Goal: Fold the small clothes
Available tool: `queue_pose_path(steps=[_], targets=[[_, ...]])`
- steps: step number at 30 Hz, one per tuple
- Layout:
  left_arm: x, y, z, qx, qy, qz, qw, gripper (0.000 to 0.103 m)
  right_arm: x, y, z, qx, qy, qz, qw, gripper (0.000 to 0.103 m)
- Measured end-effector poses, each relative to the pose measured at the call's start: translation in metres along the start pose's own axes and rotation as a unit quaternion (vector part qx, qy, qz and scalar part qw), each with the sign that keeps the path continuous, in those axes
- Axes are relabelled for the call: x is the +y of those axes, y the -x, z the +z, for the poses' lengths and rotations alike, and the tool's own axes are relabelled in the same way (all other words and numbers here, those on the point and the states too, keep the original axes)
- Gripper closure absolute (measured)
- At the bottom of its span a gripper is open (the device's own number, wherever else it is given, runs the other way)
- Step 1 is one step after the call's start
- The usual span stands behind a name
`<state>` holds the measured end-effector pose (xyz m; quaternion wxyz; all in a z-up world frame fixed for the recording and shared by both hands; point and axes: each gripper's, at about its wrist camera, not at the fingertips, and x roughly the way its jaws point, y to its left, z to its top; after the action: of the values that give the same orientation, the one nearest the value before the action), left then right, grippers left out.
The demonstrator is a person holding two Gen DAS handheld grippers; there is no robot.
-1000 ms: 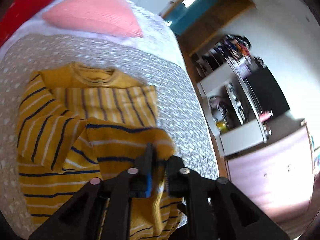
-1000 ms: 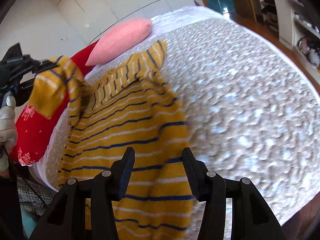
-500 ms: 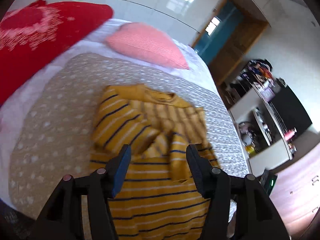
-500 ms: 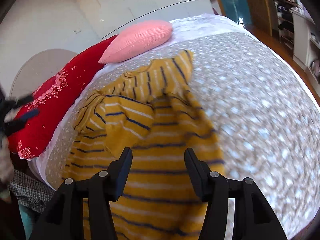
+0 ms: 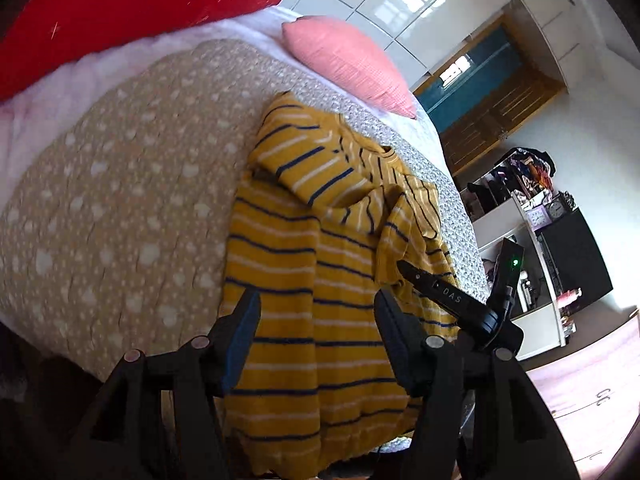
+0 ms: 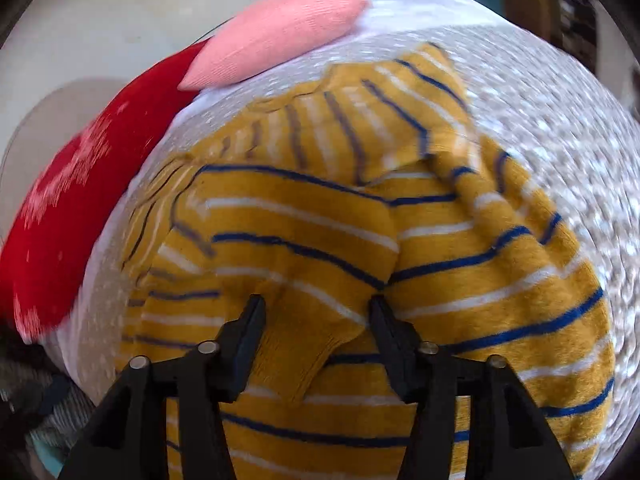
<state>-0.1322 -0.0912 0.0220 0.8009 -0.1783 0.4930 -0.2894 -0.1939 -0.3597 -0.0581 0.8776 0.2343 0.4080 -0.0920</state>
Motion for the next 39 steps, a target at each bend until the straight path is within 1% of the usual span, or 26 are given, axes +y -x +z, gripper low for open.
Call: queue_pose_path(steps=[1, 3, 5, 7, 9, 10, 11, 12, 13, 14, 15, 17, 18, 21, 24, 26, 27, 28, 29, 30, 32, 33, 34, 36, 37, 39], targets=[[0.003, 0.0, -0.001, 0.001, 0.005, -0.002, 1.0, 0.045, 0.006, -0.001, 0.0, 0.011, 0.023, 0.007, 1.0, 0.081], [0.004, -0.001, -0.002, -0.002, 0.01, -0.001, 1.0, 0.045, 0.015, 0.001, 0.003, 0.027, 0.063, 0.009, 0.998, 0.088], [0.006, 0.0, -0.002, -0.005, 0.013, -0.003, 0.9999, 0.045, 0.028, 0.018, 0.007, 0.024, 0.12, 0.008, 0.992, 0.088], [0.009, 0.002, -0.003, -0.009, 0.01, 0.0, 0.9999, 0.045, 0.041, 0.036, 0.002, 0.031, 0.181, 0.029, 0.983, 0.088], [0.01, 0.003, -0.004, -0.014, 0.004, 0.009, 0.9999, 0.045, 0.054, 0.053, -0.017, 0.06, 0.25, 0.044, 0.965, 0.087], [0.011, 0.003, -0.004, -0.015, 0.002, 0.011, 0.9998, 0.045, 0.059, 0.059, -0.035, 0.092, 0.292, 0.054, 0.95, 0.085], [0.013, 0.003, -0.003, -0.015, 0.002, 0.012, 0.9998, 0.045, 0.061, 0.062, -0.047, 0.113, 0.317, 0.055, 0.94, 0.084], [0.014, 0.002, -0.003, -0.014, 0.003, 0.012, 0.9998, 0.045, 0.06, 0.065, -0.06, 0.126, 0.338, 0.048, 0.932, 0.08], [0.016, 0.0, -0.003, -0.014, 0.006, 0.011, 0.9998, 0.045, 0.058, 0.066, -0.065, 0.131, 0.342, 0.041, 0.93, 0.075], [0.016, -0.001, -0.003, -0.013, 0.007, 0.011, 0.9998, 0.045, 0.052, 0.067, -0.068, 0.131, 0.334, 0.031, 0.933, 0.064], [0.017, -0.002, -0.003, -0.011, 0.009, 0.01, 0.9998, 0.045, 0.043, 0.067, -0.067, 0.125, 0.313, 0.02, 0.941, 0.058], [0.016, -0.004, -0.002, -0.007, 0.011, 0.008, 0.9999, 0.045, 0.029, 0.066, -0.059, 0.1, 0.276, -0.003, 0.956, 0.058], [0.015, -0.004, -0.003, -0.005, 0.01, 0.007, 0.9999, 0.045, 0.023, 0.066, -0.053, 0.089, 0.257, -0.005, 0.962, 0.058], [0.011, -0.002, -0.005, -0.006, 0.006, 0.008, 0.9999, 0.045, -0.002, 0.065, -0.033, 0.056, 0.165, 0.027, 0.984, 0.056], [0.011, 0.0, -0.006, -0.008, 0.008, 0.009, 0.9999, 0.045, -0.015, 0.054, -0.026, 0.052, 0.113, 0.039, 0.991, 0.056], [0.012, -0.001, -0.006, -0.008, 0.012, 0.008, 0.9999, 0.045, -0.021, 0.043, -0.03, 0.071, 0.085, 0.076, 0.991, 0.056], [0.012, -0.002, -0.005, -0.007, 0.013, 0.007, 0.9999, 0.045, -0.02, 0.039, -0.034, 0.081, 0.079, 0.095, 0.989, 0.061], [0.012, -0.003, -0.006, -0.006, 0.014, 0.007, 0.9999, 0.045, -0.019, 0.039, -0.041, 0.087, 0.08, 0.108, 0.987, 0.069], [0.013, -0.005, -0.006, -0.004, 0.016, 0.006, 0.9999, 0.045, -0.02, 0.04, -0.047, 0.099, 0.08, 0.125, 0.984, 0.088], [0.013, -0.006, -0.006, -0.002, 0.016, 0.005, 0.9998, 0.045, -0.014, 0.034, -0.047, 0.11, 0.081, 0.134, 0.981, 0.095], [0.013, -0.007, -0.006, -0.001, 0.015, 0.004, 0.9999, 0.045, -0.003, 0.036, -0.041, 0.118, 0.105, 0.114, 0.981, 0.096], [0.013, -0.006, -0.006, -0.003, 0.014, 0.006, 0.9999, 0.045, 0.003, 0.039, -0.034, 0.11, 0.124, 0.091, 0.982, 0.096], [0.014, -0.005, -0.006, -0.005, 0.014, 0.007, 0.9999, 0.045, 0.006, 0.045, -0.02, 0.093, 0.146, 0.056, 0.983, 0.096], [0.017, -0.004, -0.005, -0.01, 0.016, 0.008, 0.9998, 0.045, 0.008, 0.063, 0.012, 0.046, 0.176, -0.007, 0.983, 0.096], [0.019, -0.004, -0.004, -0.012, 0.019, 0.006, 0.9997, 0.045, 0.008, 0.073, 0.031, 0.017, 0.19, -0.047, 0.981, 0.096], [0.021, -0.006, -0.004, -0.011, 0.024, 0.007, 0.9996, 0.045, 0.009, 0.084, 0.058, -0.045, 0.218, -0.134, 0.966, 0.094]])
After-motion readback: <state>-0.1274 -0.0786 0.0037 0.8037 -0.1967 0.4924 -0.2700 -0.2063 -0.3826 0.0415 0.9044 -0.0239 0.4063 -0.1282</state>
